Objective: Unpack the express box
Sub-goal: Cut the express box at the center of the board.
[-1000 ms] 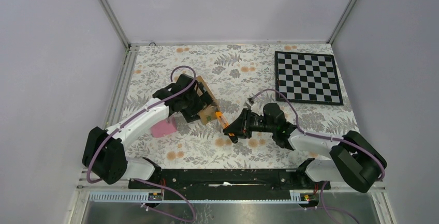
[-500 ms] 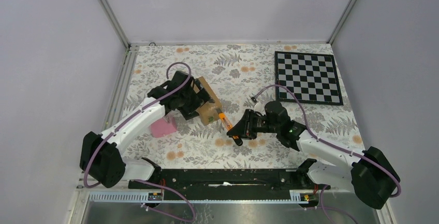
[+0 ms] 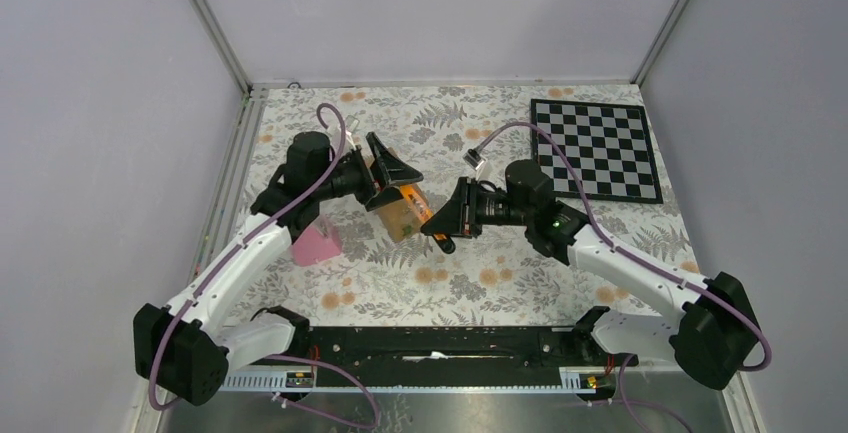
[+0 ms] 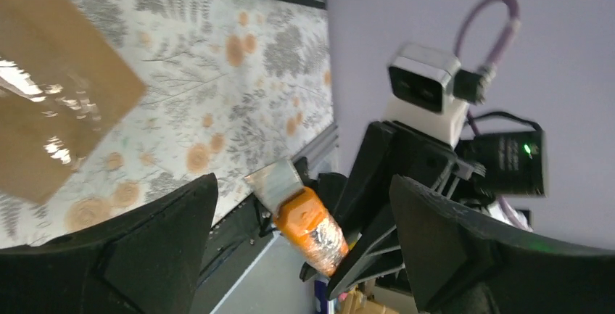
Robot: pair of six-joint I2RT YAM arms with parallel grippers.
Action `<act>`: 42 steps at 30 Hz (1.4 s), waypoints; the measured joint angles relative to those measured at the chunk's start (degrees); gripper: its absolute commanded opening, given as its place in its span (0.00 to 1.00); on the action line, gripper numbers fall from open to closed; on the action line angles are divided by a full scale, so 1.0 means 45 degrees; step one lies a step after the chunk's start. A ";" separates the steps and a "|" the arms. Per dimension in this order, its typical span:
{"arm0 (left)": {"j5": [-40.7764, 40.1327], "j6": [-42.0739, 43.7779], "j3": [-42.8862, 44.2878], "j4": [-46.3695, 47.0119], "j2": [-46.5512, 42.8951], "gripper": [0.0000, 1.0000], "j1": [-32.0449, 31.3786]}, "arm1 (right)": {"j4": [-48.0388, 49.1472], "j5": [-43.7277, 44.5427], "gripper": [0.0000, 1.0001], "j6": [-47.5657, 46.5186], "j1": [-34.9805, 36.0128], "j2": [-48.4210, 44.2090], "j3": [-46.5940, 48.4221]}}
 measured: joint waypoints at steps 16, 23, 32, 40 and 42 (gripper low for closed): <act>0.2997 -0.2943 -0.2681 0.6445 -0.0578 0.26 0.0170 | 0.1258 -0.0845 0.00 0.1559 -0.0350 0.0583 0.0525; 0.3002 -0.4920 -0.3007 0.8072 -0.0568 0.00 0.0272 | 0.1914 -0.0801 0.56 0.1724 -0.0432 0.0544 0.0816; -0.0549 -0.7354 -0.5532 0.9296 -0.1710 0.00 0.0087 | 0.1535 0.2181 0.70 0.1957 0.0141 0.0539 0.1039; -0.2895 -0.7655 -0.5595 0.9350 -0.2705 0.00 -0.0063 | 0.1977 0.4269 0.60 0.2380 0.0641 0.0175 0.0559; -0.3138 -0.7635 -0.5595 0.9345 -0.2657 0.00 -0.0146 | 0.2055 0.4634 0.56 0.2477 0.0680 0.0117 0.0491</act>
